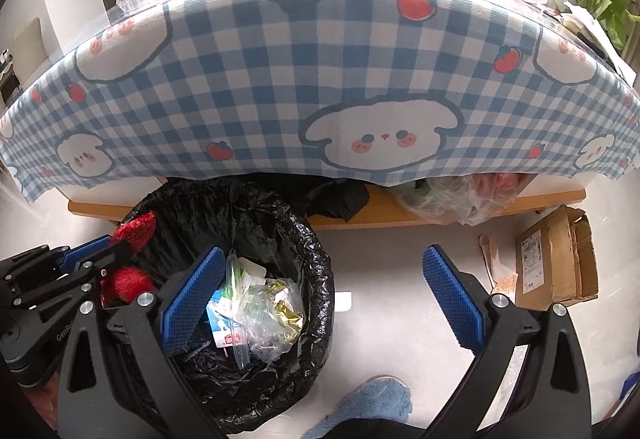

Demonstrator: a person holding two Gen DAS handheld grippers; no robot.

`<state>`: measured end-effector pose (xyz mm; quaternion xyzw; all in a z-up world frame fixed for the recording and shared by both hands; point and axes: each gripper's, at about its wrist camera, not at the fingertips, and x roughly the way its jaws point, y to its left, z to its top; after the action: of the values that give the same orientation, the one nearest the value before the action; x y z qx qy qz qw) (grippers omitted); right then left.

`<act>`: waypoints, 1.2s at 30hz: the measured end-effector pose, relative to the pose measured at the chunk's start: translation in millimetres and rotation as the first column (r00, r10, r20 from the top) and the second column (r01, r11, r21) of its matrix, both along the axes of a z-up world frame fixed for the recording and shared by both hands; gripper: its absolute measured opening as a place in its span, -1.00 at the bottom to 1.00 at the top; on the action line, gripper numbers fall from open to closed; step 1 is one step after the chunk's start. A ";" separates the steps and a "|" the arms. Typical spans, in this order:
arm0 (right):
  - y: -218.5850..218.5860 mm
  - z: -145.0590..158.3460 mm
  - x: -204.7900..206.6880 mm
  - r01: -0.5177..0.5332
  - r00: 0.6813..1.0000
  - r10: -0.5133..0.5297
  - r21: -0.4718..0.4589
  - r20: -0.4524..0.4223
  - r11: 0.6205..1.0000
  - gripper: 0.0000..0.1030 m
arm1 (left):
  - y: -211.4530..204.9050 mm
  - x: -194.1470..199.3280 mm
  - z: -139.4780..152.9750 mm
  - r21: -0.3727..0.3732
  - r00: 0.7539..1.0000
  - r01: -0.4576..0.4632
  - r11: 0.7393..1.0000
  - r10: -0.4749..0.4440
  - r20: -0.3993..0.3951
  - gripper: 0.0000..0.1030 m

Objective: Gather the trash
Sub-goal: 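Open both tools over the bin, dropping the red net and plastic bag, then move both open tools back over the table toward the gold bag and tissue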

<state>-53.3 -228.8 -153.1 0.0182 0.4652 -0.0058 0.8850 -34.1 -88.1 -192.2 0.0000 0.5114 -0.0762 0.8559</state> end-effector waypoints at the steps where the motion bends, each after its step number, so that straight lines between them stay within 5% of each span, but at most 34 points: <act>1: 0.5 0.8 0.0 -0.001 1.000 0.001 0.000 0.002 1.000 0.85 | 0.6 -0.5 1.1 0.004 1.000 -0.001 1.000 0.001 0.002 -0.41; 8: 5.3 8.2 -2.0 -0.011 1.000 0.010 0.003 0.022 1.000 0.85 | 8.9 -4.8 14.0 0.010 1.000 -0.013 1.000 0.013 0.022 0.23; 17: 5.1 29.1 -6.1 -0.012 0.998 0.012 0.000 0.060 1.000 0.85 | 22.4 -10.1 41.4 0.015 0.996 -0.042 0.999 0.040 0.077 0.69; 23: 5.9 49.8 -8.5 -0.002 0.996 0.003 -0.009 0.092 1.000 0.85 | 25.5 -8.6 63.5 0.018 0.992 -0.048 0.999 0.046 0.115 0.88; 36: 3.6 88.5 -1.6 0.000 0.990 0.002 -0.018 0.143 1.000 0.85 | 37.2 2.4 104.6 0.002 0.984 -0.075 0.997 0.074 0.159 0.88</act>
<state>-54.9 -225.3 -64.6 0.0105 0.4003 -0.0080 0.9163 -31.7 -50.9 -87.6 -0.0094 0.4415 -0.0417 0.8963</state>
